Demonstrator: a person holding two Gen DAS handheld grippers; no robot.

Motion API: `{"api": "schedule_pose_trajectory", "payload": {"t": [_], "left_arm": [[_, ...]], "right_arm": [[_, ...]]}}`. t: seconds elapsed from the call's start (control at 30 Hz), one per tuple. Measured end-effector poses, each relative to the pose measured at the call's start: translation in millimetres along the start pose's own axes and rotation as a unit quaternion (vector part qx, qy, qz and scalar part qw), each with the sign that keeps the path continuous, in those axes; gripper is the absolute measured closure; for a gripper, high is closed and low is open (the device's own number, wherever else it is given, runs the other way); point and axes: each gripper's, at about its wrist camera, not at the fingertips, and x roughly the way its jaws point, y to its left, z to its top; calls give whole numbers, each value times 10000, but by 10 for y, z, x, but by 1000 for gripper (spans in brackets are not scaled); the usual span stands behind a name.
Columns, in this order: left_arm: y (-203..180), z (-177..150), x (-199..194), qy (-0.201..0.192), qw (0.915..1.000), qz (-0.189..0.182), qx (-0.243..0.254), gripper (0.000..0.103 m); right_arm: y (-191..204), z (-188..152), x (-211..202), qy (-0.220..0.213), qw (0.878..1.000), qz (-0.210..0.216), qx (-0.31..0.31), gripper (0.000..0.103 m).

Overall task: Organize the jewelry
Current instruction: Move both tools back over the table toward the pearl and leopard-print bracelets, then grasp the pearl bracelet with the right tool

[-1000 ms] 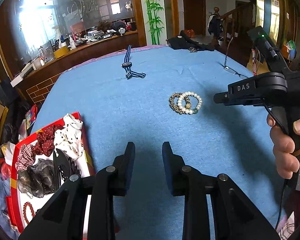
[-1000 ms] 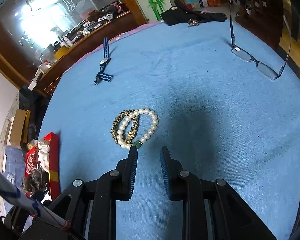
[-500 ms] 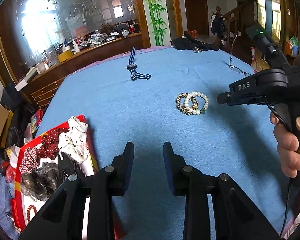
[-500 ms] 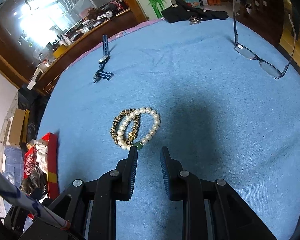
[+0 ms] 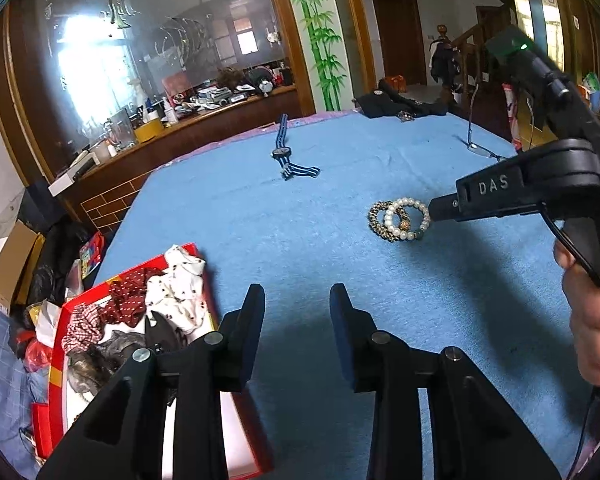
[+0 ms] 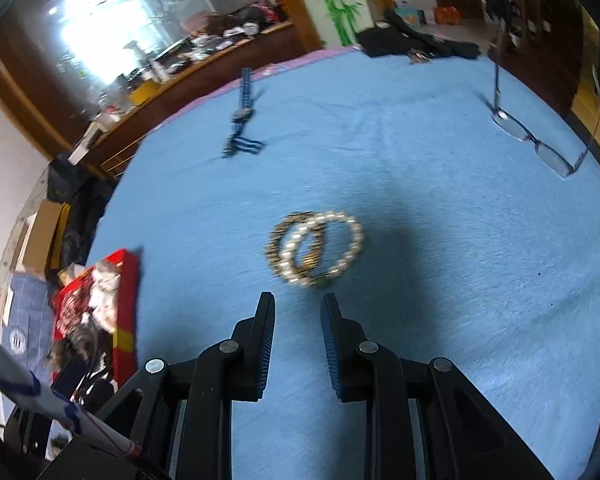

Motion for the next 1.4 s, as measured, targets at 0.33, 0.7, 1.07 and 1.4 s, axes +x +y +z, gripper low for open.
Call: {"api": "schedule_pose_trajectory", "payload": {"t": [0.33,0.7,1.07,1.4], "left_arm": [[208,-92,-241,-202,9993,207,-228,67],[313,67,17,230,9967,-477,-618,64],[255,565,950,1233,9738,-1460,-1230,64],[7,806,1479,1654,9661,-1572,-1209,64]], "right_arm": [[480,-310,-179,-7,9982,251,-538,78],[-29,38,114,100,9992,-391,29,78],[-468,412,616,407,9966,-561,441,78],[-556,490,794,368,9953,-866,249,80]]}}
